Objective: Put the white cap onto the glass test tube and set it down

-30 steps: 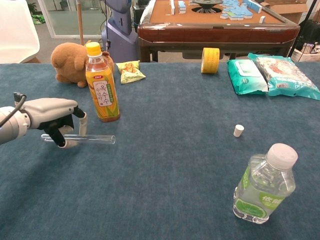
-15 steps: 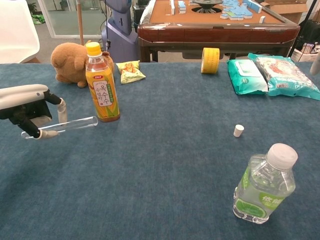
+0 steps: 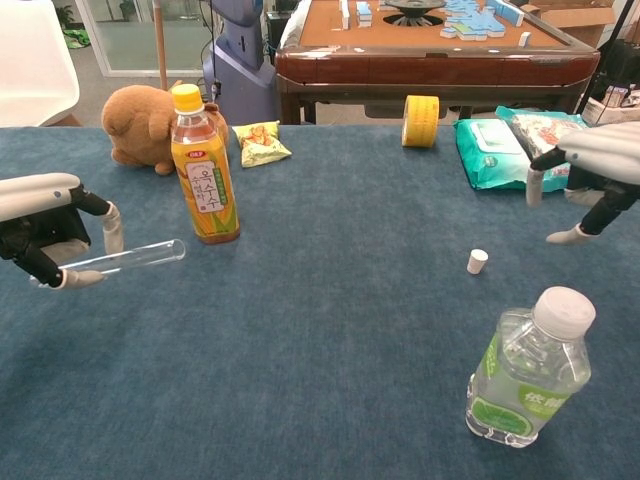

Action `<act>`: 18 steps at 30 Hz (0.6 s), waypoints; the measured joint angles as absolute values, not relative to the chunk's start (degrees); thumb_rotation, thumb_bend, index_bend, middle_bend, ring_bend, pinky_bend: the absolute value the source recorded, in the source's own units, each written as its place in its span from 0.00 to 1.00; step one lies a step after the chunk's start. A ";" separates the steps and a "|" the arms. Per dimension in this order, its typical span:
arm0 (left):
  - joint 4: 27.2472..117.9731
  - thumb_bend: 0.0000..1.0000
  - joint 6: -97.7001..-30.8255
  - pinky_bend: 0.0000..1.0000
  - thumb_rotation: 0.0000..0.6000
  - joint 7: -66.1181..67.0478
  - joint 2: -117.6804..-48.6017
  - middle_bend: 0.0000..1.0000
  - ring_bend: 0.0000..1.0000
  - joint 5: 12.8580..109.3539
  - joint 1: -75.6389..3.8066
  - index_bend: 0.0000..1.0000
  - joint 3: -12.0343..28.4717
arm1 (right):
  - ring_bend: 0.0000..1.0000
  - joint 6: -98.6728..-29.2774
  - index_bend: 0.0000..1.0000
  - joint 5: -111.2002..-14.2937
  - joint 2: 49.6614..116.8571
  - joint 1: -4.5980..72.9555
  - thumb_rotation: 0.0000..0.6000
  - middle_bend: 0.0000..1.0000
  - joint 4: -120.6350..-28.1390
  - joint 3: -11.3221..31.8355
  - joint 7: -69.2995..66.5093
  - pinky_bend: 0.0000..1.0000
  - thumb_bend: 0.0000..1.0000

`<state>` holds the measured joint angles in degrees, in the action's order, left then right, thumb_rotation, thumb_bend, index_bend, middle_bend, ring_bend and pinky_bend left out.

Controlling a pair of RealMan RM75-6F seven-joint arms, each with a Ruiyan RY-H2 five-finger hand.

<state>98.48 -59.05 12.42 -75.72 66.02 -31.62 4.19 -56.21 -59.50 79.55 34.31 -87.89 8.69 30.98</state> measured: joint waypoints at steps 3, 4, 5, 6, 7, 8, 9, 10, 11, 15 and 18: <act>98.53 0.34 -58.97 0.98 1.00 12.34 -75.71 0.93 0.93 66.17 -31.56 0.63 4.12 | 1.00 -54.90 0.45 -58.30 82.03 35.84 1.00 0.96 -85.65 8.82 31.72 1.00 0.19; 98.54 0.34 -58.97 0.98 1.00 12.30 -75.70 0.93 0.93 66.23 -31.54 0.63 4.11 | 1.00 -54.58 0.45 -57.94 82.67 36.26 1.00 0.96 -85.06 8.84 31.97 1.00 0.19; 98.55 0.34 -58.98 0.98 1.00 12.25 -75.70 0.93 0.93 66.30 -31.51 0.63 4.10 | 1.00 -54.15 0.45 -57.45 83.47 36.77 1.00 0.96 -84.32 8.84 32.33 1.00 0.19; 98.56 0.34 -59.00 0.98 1.00 12.16 -75.68 0.93 0.93 66.39 -31.48 0.63 4.09 | 1.00 -53.83 0.45 -57.10 84.07 37.15 1.00 0.96 -83.77 8.84 32.59 1.00 0.19; 98.58 0.34 -59.04 0.98 1.00 12.03 -75.63 0.93 0.93 66.50 -31.41 0.63 4.09 | 1.00 -53.52 0.45 -56.74 84.70 37.53 1.00 0.96 -83.20 8.83 32.85 1.00 0.19; 98.58 0.34 -59.06 0.98 1.00 11.96 -75.60 0.93 0.93 66.57 -31.37 0.63 4.08 | 1.00 -53.13 0.45 -56.26 85.56 38.04 1.00 0.96 -82.41 8.81 33.19 1.00 0.19; 98.57 0.34 -59.05 0.98 1.00 11.88 -75.57 0.93 0.93 66.62 -31.34 0.63 4.07 | 1.00 -52.88 0.45 -55.92 86.18 38.39 1.00 0.96 -81.82 8.80 33.41 1.00 0.20; 98.55 0.34 -58.99 0.98 1.00 11.77 -75.53 0.93 0.93 66.66 -31.31 0.63 4.05 | 1.00 -52.63 0.46 -55.56 86.78 38.73 1.00 0.96 -81.26 8.79 33.58 1.00 0.22; 98.50 0.34 -58.96 0.98 1.00 11.71 -75.51 0.93 0.93 66.68 -31.29 0.63 4.05 | 1.00 -52.26 0.46 -55.07 87.49 39.17 1.00 0.96 -80.55 8.77 33.76 1.00 0.23; 98.31 0.34 -58.85 0.98 1.00 11.35 -75.40 0.93 0.93 66.70 -31.17 0.63 4.06 | 1.00 -51.36 0.47 -53.93 89.13 40.31 1.00 0.96 -78.88 8.70 33.97 1.00 0.26; 98.12 0.34 -58.75 0.98 1.00 11.09 -75.32 0.93 0.93 66.66 -31.10 0.63 4.11 | 1.00 -51.12 0.47 -53.55 89.82 40.75 1.00 0.96 -78.11 8.51 34.02 1.00 0.26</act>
